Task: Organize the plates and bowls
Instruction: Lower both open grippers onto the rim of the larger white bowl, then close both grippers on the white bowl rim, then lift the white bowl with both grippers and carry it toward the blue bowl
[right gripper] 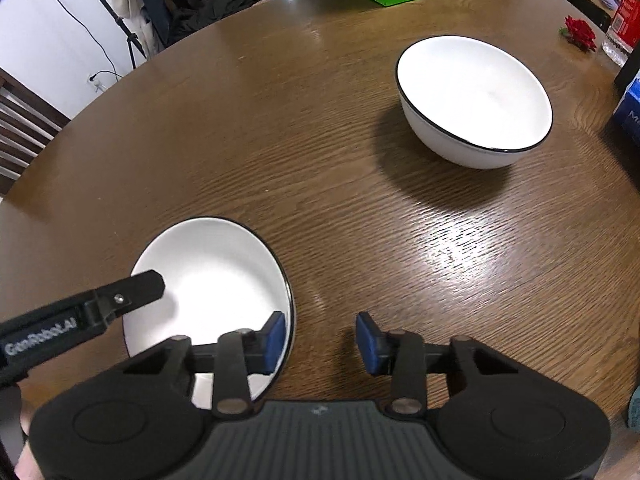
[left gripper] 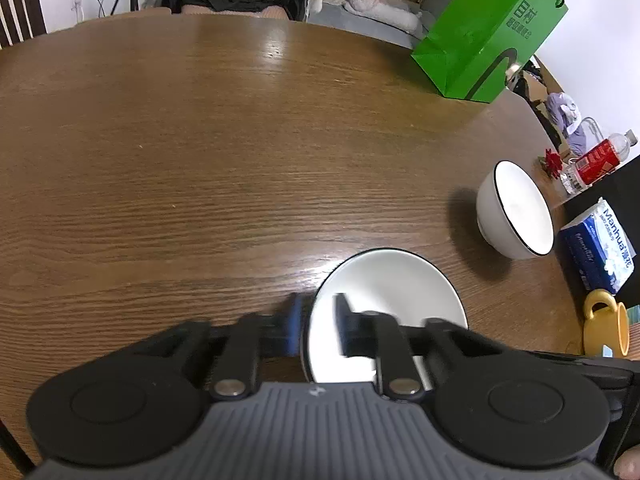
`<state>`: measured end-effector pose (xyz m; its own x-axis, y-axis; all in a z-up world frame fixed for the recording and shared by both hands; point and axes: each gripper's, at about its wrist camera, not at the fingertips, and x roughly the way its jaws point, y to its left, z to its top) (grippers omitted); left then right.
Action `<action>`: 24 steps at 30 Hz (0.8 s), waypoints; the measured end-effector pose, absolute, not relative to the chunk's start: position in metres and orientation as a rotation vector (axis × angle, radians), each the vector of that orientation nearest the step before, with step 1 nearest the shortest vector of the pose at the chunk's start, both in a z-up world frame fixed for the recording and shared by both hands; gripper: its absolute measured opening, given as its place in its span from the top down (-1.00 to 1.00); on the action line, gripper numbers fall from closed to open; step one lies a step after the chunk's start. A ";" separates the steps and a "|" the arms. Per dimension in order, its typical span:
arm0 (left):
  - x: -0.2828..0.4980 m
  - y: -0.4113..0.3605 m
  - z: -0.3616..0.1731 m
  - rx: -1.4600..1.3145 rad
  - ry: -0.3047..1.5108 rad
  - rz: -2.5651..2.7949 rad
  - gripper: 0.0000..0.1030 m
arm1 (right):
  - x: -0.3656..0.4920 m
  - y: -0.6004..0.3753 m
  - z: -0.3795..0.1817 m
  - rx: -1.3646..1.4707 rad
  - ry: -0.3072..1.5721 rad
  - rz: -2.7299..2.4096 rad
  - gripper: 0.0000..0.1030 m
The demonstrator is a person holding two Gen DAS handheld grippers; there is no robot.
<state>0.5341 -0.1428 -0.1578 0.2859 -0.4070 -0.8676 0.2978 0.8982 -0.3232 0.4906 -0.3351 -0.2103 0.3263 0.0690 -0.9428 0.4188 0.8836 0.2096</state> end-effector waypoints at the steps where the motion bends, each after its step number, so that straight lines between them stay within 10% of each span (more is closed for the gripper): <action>1: 0.534 -0.143 -0.158 -0.106 1.192 -0.471 0.80 | 0.491 -0.335 -0.211 0.466 1.225 -0.233 0.45; 6: 0.534 -0.142 -0.160 -0.123 1.197 -0.485 0.80 | 0.491 -0.329 -0.210 0.459 1.212 -0.213 0.87; 24: 0.526 -0.146 -0.159 -0.090 1.198 -0.489 0.80 | 0.483 -0.319 -0.209 0.413 1.210 -0.236 0.87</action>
